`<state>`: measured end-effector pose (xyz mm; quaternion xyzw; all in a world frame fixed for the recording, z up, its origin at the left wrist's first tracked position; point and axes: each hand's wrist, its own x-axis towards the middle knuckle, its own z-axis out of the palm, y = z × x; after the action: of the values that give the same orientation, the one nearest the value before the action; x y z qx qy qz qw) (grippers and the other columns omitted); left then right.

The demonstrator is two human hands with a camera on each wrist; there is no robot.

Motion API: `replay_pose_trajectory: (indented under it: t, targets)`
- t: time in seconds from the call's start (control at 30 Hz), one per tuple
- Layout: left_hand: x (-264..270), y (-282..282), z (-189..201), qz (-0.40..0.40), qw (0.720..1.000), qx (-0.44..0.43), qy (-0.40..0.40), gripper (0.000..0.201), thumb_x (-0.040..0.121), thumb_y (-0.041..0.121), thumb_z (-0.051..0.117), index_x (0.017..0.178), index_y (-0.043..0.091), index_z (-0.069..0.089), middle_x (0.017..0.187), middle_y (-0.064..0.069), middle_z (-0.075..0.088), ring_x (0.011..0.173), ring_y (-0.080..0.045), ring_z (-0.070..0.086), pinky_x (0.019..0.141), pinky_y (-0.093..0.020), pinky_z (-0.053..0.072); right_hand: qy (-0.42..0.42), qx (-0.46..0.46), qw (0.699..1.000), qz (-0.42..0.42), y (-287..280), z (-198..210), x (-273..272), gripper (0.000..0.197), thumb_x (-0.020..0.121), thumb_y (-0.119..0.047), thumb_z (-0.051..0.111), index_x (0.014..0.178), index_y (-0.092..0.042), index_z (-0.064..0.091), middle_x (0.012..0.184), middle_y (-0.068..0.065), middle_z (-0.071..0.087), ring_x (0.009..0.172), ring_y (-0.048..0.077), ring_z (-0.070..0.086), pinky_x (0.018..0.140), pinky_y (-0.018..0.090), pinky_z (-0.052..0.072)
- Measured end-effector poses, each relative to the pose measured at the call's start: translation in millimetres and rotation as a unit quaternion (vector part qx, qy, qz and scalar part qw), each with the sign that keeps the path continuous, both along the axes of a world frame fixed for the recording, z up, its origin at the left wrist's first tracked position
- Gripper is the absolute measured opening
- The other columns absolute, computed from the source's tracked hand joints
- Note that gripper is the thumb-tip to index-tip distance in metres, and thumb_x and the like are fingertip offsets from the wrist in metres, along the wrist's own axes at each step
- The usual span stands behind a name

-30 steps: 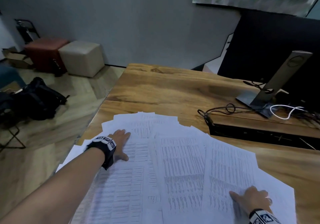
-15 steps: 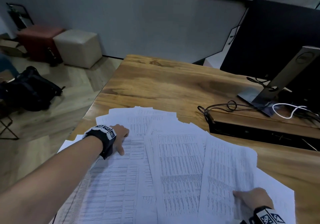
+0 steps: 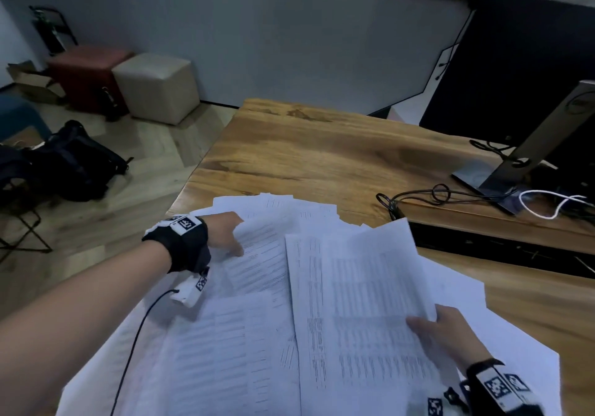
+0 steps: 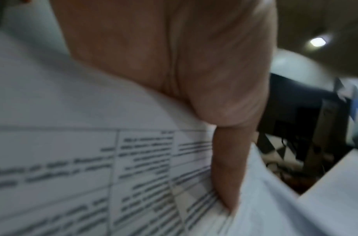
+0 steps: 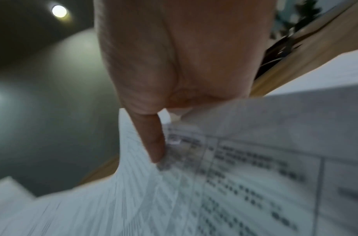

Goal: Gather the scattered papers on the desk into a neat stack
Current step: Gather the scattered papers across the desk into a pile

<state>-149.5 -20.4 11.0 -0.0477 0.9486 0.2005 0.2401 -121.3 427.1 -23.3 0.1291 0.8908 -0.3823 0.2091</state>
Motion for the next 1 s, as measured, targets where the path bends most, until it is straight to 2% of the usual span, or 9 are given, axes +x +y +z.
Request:
replay_pose_trajectory:
  t: [0.07,0.17,0.23,0.3,0.5,0.63,0.73,0.93,1.0]
  targets:
    - [7.6,0.5,-3.7,0.048,0.998,0.051,0.01,0.013,0.082,0.026,0.076,0.089,0.028,0.065,0.088,0.009,0.071,0.078,-0.01,0.065,0.071,-0.025,0.051,-0.005,0.039,0.999,0.011,-20.5,-6.6,-1.4,0.013,0.085,-0.013,0.067,0.074,-0.006,0.069,0.07,0.008,0.071,0.06,0.022,0.067,0.051,0.025,0.053]
    - [21.0,2.6,-16.5,0.105,0.988,0.106,0.034,0.029,0.084,0.025,0.076,0.111,0.016,0.07,0.108,0.0,0.074,0.099,-0.02,0.069,0.087,-0.031,0.053,0.0,0.101,0.995,-0.021,-50.3,-24.7,-1.6,0.014,0.068,-0.023,0.069,0.071,-0.009,0.064,0.079,0.01,0.069,0.067,0.024,0.067,0.054,0.027,0.057]
    - [31.0,6.7,-25.0,0.138,0.978,0.143,0.054,0.031,0.087,0.018,0.074,0.117,0.011,0.07,0.113,-0.004,0.073,0.105,-0.025,0.068,0.09,-0.032,0.052,0.001,0.184,0.983,-0.007,-67.9,-36.3,-0.1,0.037,0.062,-0.038,0.071,0.087,-0.013,0.062,0.104,0.01,0.061,0.091,0.028,0.062,0.073,0.037,0.059]
    - [38.7,9.5,-33.0,0.166,0.969,0.17,0.069,0.03,0.089,0.015,0.072,0.118,0.009,0.069,0.114,-0.007,0.072,0.107,-0.027,0.067,0.091,-0.033,0.052,-0.002,0.272,0.962,0.03,-79.3,-41.3,2.0,0.055,0.074,-0.045,0.072,0.116,-0.015,0.053,0.123,0.009,0.047,0.113,0.03,0.05,0.088,0.042,0.052]
    - [50.3,4.1,-47.2,0.204,0.955,0.194,0.096,0.027,0.092,0.017,0.069,0.118,0.008,0.069,0.116,-0.009,0.072,0.108,-0.029,0.066,0.092,-0.034,0.05,-0.032,0.225,0.973,-0.029,-86.3,-49.5,-6.9,0.085,0.072,-0.039,0.081,0.138,-0.012,0.034,0.133,0.016,0.049,0.123,0.036,0.048,0.099,0.051,0.045]
    - [53.9,0.3,-41.0,0.216,0.945,0.208,0.131,0.024,0.094,0.016,0.067,0.117,0.007,0.069,0.115,-0.008,0.071,0.106,-0.028,0.066,0.085,-0.032,0.049,-0.04,0.132,0.99,-0.039,-77.0,-51.1,-10.5,0.053,0.068,-0.023,0.082,0.11,0.0,0.059,0.102,0.016,0.068,0.093,0.033,0.065,0.085,0.044,0.057]
    - [54.5,-3.9,-26.9,0.23,0.934,0.208,0.175,0.006,0.094,0.017,0.066,0.097,0.019,0.071,0.094,0.0,0.072,0.09,-0.022,0.068,0.069,-0.028,0.05,-0.028,0.077,0.996,-0.034,-69.4,-46.1,-9.7,0.027,0.072,-0.014,0.079,0.09,0.003,0.068,0.084,0.013,0.071,0.079,0.029,0.067,0.071,0.034,0.059]
    - [53.4,-20.9,41.8,0.222,0.908,0.25,0.254,0.011,0.091,0.015,0.072,0.084,0.024,0.068,0.063,0.016,0.071,0.066,-0.013,0.062,0.058,-0.026,0.048,0.03,-0.034,0.999,-0.003,-56.7,-23.7,-7.1,0.012,0.086,-0.002,0.068,0.077,-0.004,0.061,0.08,0.013,0.067,0.069,0.024,0.063,0.057,0.026,0.048]
    - [60.1,-22.2,69.2,0.203,0.911,0.261,0.248,0.01,0.089,0.014,0.074,0.086,0.022,0.069,0.067,0.014,0.072,0.066,-0.012,0.065,0.055,-0.021,0.052,0.023,-0.103,0.994,-0.034,-52.9,-16.9,-4.3,0.004,0.089,0.003,0.064,0.085,0.003,0.063,0.088,0.022,0.068,0.071,0.028,0.064,0.058,0.027,0.051]
